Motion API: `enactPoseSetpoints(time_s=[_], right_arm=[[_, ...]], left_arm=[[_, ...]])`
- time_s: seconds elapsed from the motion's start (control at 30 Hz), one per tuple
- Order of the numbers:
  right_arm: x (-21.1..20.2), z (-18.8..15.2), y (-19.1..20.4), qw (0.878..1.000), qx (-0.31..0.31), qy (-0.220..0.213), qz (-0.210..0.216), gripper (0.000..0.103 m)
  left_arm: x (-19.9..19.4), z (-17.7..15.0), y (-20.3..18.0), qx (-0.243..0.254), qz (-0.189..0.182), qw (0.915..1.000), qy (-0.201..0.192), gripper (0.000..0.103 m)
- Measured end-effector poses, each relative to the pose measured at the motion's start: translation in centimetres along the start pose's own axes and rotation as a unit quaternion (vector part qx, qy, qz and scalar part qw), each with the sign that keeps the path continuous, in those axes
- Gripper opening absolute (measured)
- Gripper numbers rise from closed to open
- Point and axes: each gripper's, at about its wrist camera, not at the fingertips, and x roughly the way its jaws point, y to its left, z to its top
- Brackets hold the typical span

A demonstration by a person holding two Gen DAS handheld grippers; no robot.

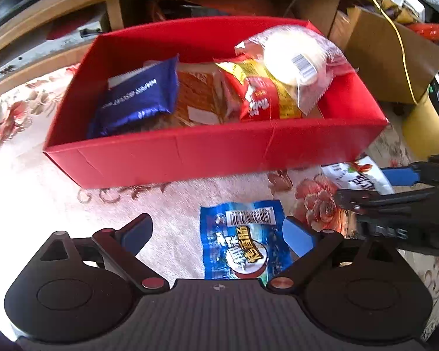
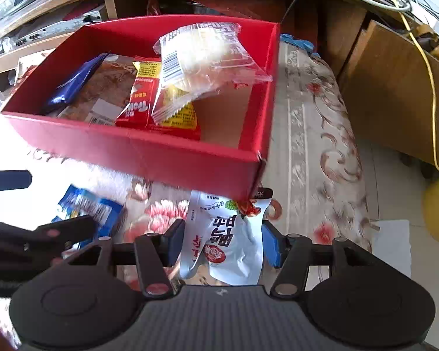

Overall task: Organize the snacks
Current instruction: 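Move left tool to the blue sausage pack while right tool approaches the white snack bag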

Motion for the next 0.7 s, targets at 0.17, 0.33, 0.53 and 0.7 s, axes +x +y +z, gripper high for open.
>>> enactPoseSetpoints(time_s=[0.17,0.33,0.53,0.7], right_arm=[[-2.6,-1.0,-1.0,1.0,0.007,-0.023,0.008,0.053],[-2.3,-1.4,-1.8,1.0,0.015,-0.015,0.012,0.053],[-3.1,-1.7,-3.5,0.999,0.035,-0.027,0.015,0.053],[-3.3,-2.3,-3.2,0.999,0.03,-0.025,0.017,0.053]], left_arm=[[1.2,-0.1,-0.3,0.0,0.0,0.9999,0.016,0.098],[2.0,-0.4,-1.1,0.002,0.005,0.9998,0.019,0.098],[1.3,-0.5,-1.9,0.017,-0.001,0.9998,0.009,0.078],[0.6,-1.3,-2.2,0.026,0.001,0.9996,0.01,0.077]])
